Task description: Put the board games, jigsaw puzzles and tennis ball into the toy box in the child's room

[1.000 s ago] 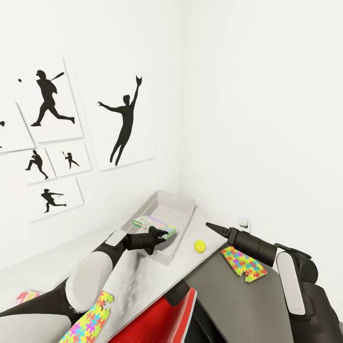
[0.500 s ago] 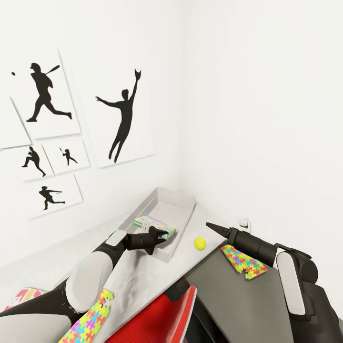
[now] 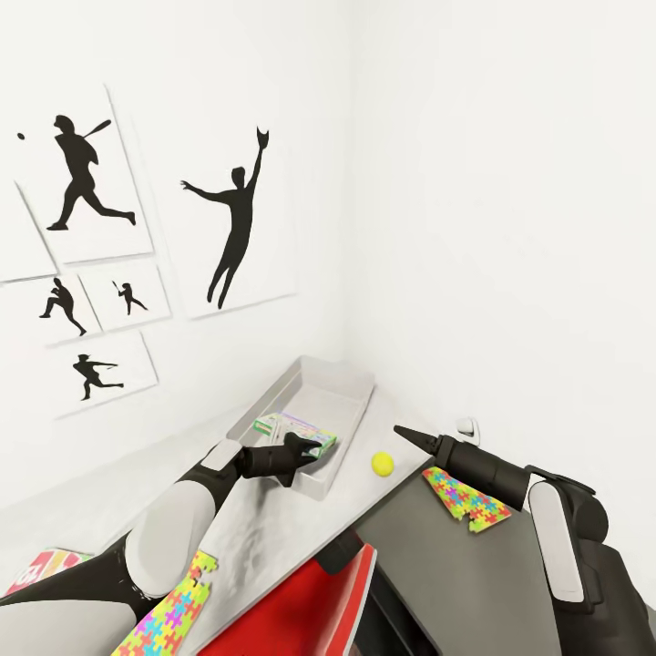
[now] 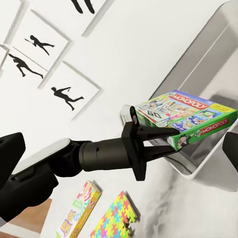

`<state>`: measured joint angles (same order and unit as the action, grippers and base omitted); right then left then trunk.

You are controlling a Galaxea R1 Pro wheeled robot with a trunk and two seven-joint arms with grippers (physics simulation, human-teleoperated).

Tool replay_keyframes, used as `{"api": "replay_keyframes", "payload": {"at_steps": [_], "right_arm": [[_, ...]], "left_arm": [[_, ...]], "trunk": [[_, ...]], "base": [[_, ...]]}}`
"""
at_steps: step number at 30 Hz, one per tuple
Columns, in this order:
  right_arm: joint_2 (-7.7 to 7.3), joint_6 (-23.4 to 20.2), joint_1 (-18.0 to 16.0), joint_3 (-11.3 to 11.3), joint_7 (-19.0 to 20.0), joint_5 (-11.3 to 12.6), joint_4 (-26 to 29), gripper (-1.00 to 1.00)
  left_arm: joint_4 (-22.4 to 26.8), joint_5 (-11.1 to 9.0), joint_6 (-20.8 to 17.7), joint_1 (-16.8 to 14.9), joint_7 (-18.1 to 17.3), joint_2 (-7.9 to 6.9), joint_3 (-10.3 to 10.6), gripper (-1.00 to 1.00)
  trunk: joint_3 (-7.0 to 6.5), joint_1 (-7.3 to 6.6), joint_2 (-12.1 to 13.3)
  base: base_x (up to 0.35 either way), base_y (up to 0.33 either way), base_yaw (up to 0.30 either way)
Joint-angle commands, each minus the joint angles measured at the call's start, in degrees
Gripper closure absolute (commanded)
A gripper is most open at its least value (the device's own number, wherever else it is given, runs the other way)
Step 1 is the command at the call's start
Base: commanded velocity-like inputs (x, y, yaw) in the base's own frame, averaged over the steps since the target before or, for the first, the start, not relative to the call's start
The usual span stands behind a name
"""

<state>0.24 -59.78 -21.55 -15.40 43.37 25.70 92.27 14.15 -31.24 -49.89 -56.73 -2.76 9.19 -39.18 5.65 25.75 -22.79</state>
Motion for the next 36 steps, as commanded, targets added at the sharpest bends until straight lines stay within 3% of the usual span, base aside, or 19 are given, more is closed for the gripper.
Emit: {"api": "replay_keyframes", "payload": {"at_steps": [1,13,15,20,23,31,36], "right_arm": [[0.03,-0.22,-0.07,-0.11,0.41,-0.30,0.01,-1.00],[-0.04,-0.22,-0.07,-0.15,0.81,-0.26,0.01,-1.00],[-0.10,-0.22,-0.07,-0.12,2.20,-0.17,0.01,-1.00],[-0.14,-0.22,-0.07,0.09,11.23,-0.17,-0.02,-1.00],[-0.41,-0.22,-0.07,0.05,12.82,-0.42,-0.61,-1.00],[-1.33,-0.22,-0.06,0.04,13.44,-0.78,-4.65,-1.00],[-1.37,-0.22,-0.50,0.03,10.93,-1.58,-9.91,-1.00]], "left_arm": [[0.09,0.57,-0.25,-0.05,-0.29,0.04,-0.39,1.00],[0.09,0.58,0.21,-0.05,-0.42,0.04,-0.37,1.00],[0.09,0.59,0.32,-0.05,-0.45,0.04,-0.37,1.00],[0.09,0.65,0.61,-0.05,-0.53,0.04,-0.37,1.00],[0.09,0.65,0.71,-0.05,-0.58,0.04,-0.37,1.00],[0.09,0.70,0.75,-0.05,-0.66,0.04,-0.37,1.00],[0.09,0.74,0.76,-0.05,-0.67,0.04,-0.37,1.00]], "trunk": [[0.13,0.04,-0.13],[0.13,0.04,-0.13],[0.13,0.04,-0.13],[0.13,0.04,-0.13],[0.13,0.04,-0.13],[0.13,0.04,-0.13],[0.13,0.04,-0.13]], "base": [[0.000,0.000,0.000],[0.000,0.000,0.000],[0.000,0.000,0.000],[0.000,0.000,0.000],[0.000,0.000,0.000],[0.000,0.000,0.000],[0.000,0.000,0.000]]}}
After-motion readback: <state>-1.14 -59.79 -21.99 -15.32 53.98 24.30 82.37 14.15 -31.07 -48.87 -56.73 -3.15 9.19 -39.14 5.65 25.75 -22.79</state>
